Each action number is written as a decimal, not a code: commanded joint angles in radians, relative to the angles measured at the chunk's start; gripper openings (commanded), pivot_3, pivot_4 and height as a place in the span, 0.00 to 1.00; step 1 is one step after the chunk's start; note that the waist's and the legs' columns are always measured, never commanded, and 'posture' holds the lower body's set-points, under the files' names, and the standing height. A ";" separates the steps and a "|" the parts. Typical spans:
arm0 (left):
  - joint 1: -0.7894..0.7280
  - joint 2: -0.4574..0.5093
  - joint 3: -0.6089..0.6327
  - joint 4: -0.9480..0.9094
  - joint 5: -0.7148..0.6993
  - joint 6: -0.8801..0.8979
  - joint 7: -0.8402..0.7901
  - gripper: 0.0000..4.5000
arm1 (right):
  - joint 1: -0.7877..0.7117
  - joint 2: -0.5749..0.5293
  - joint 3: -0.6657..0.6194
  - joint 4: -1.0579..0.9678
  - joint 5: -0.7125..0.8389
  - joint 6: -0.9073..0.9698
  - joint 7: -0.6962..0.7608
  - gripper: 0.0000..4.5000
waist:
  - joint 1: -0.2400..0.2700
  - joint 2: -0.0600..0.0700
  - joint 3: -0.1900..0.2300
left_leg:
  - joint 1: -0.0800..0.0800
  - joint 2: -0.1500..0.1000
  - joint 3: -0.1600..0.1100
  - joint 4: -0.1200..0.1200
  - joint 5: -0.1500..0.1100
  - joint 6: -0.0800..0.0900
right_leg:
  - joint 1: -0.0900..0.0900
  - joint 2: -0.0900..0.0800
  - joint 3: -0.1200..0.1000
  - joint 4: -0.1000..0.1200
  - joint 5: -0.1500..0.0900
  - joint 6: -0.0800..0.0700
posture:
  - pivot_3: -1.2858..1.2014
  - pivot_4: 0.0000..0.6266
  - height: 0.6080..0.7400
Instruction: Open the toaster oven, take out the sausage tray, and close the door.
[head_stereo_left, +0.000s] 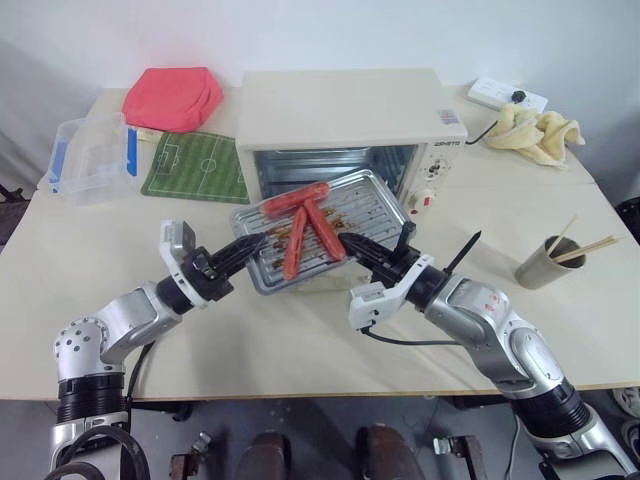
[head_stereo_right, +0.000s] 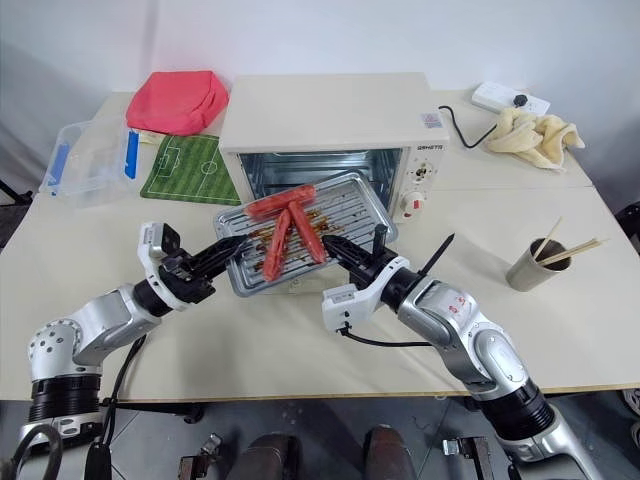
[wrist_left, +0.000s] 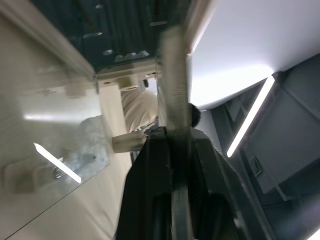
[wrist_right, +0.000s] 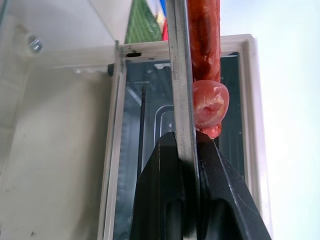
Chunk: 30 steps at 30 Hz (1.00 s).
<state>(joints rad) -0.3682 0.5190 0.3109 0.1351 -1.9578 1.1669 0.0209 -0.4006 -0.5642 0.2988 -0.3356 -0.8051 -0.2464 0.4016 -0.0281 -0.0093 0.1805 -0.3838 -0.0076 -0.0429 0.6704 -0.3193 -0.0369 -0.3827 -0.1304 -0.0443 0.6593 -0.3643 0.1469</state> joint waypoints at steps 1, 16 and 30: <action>-0.004 -0.008 -0.004 -0.002 -0.014 0.013 0.010 0.01 | -0.018 0.017 -0.035 -0.039 0.059 -0.018 -0.013 0.00 | 0.000 0.000 0.000 | 0.000 0.000 0.000 0.000 0.000 0.000 | 0.000 0.000 0.000 0.000 0.000 0.000 | 0.52 0.24 1.00; 0.037 -0.096 0.038 -0.037 -0.014 0.008 0.102 0.00 | -0.029 -0.018 -0.025 -0.012 0.148 -0.068 0.090 0.61 | 0.001 0.000 0.000 | 0.006 0.000 0.000 -0.003 0.000 0.000 | 0.007 0.000 0.000 -0.004 0.000 0.000 | 0.52 0.24 1.00; 0.060 -0.118 0.068 -0.074 -0.014 0.005 0.184 0.00 | -0.057 -0.043 -0.025 0.077 0.226 -0.103 0.146 1.00 | 0.000 0.000 0.000 | 0.009 0.000 0.001 -0.005 0.000 0.000 | 0.009 0.000 0.000 -0.005 0.000 0.000 | 0.52 0.24 1.00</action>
<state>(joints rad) -0.3110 0.3952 0.3449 0.1069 -1.9560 1.1682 0.2082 -0.4408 -0.5898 0.2885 -0.2545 -0.6222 -0.3302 0.5268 -0.0280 -0.0094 0.1805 -0.3753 -0.0070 -0.0419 0.6657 -0.3193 -0.0369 -0.3740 -0.1303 -0.0442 0.6545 -0.3643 0.1469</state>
